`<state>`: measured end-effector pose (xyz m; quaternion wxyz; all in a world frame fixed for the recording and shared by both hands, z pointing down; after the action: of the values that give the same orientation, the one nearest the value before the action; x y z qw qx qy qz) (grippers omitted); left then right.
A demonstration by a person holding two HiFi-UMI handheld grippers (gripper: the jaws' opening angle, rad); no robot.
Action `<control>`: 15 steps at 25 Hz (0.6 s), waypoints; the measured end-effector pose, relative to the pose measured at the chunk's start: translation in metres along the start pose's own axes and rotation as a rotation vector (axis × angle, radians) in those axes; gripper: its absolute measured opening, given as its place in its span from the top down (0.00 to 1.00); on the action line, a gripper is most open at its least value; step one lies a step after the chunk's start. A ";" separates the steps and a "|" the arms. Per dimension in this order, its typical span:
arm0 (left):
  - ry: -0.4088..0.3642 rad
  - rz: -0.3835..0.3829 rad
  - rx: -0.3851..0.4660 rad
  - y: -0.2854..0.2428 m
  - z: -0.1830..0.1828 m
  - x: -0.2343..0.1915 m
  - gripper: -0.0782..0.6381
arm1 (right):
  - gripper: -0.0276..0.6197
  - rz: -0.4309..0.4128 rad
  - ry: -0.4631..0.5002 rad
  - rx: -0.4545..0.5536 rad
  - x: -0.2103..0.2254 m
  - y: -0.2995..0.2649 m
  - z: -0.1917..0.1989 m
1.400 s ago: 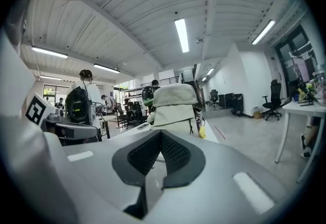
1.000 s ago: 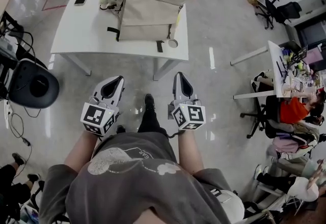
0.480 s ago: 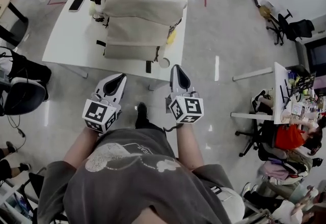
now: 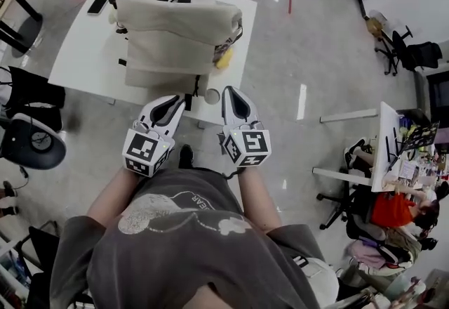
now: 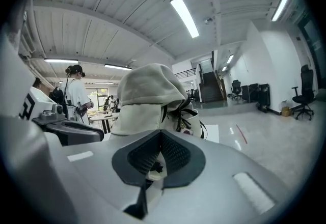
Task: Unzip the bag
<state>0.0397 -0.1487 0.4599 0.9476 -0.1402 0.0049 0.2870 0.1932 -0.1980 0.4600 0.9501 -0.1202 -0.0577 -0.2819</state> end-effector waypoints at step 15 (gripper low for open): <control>0.049 -0.031 -0.124 -0.068 0.027 0.019 0.66 | 0.96 -0.028 -0.015 -0.016 0.016 0.006 0.006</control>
<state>0.0906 -0.1856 0.5024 0.9410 -0.2057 0.0083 0.2684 0.2097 -0.2001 0.4678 0.9446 -0.1290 -0.0641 -0.2949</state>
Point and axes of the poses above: the fingertips, and each gripper's own axes: y backward along the fingers, x to its right, z out of its underside, the point moved 4 cm from there along y, backward along the fingers, and after that the axes turned 1 degree about -y, right-handed, at the moved point
